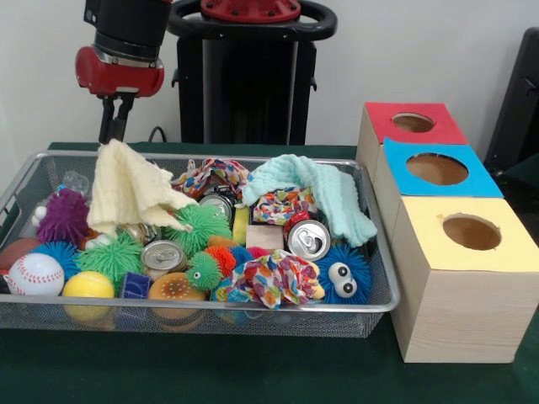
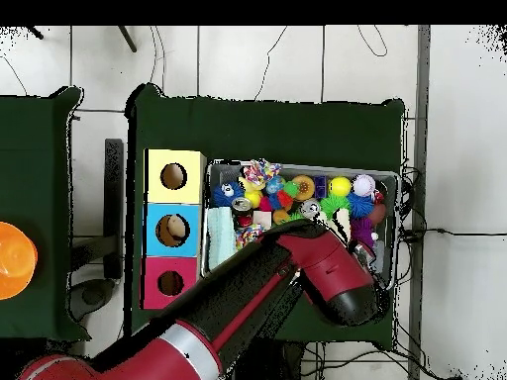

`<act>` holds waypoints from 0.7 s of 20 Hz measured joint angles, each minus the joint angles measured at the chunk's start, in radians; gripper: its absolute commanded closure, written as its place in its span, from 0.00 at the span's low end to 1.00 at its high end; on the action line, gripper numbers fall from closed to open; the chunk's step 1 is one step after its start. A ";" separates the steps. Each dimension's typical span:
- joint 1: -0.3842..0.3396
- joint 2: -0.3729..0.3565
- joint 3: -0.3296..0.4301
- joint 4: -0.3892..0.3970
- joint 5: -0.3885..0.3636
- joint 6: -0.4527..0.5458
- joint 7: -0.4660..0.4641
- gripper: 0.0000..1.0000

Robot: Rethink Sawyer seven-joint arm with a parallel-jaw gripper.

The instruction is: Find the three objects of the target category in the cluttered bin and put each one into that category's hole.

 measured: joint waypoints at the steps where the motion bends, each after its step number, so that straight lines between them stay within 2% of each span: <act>1: 0.000 0.000 0.000 0.000 0.000 0.000 0.000 1.00; 2: 0.000 0.000 0.000 0.000 0.000 0.000 0.000 0.00; 14: 0.000 0.000 0.000 0.000 0.000 0.000 0.000 0.00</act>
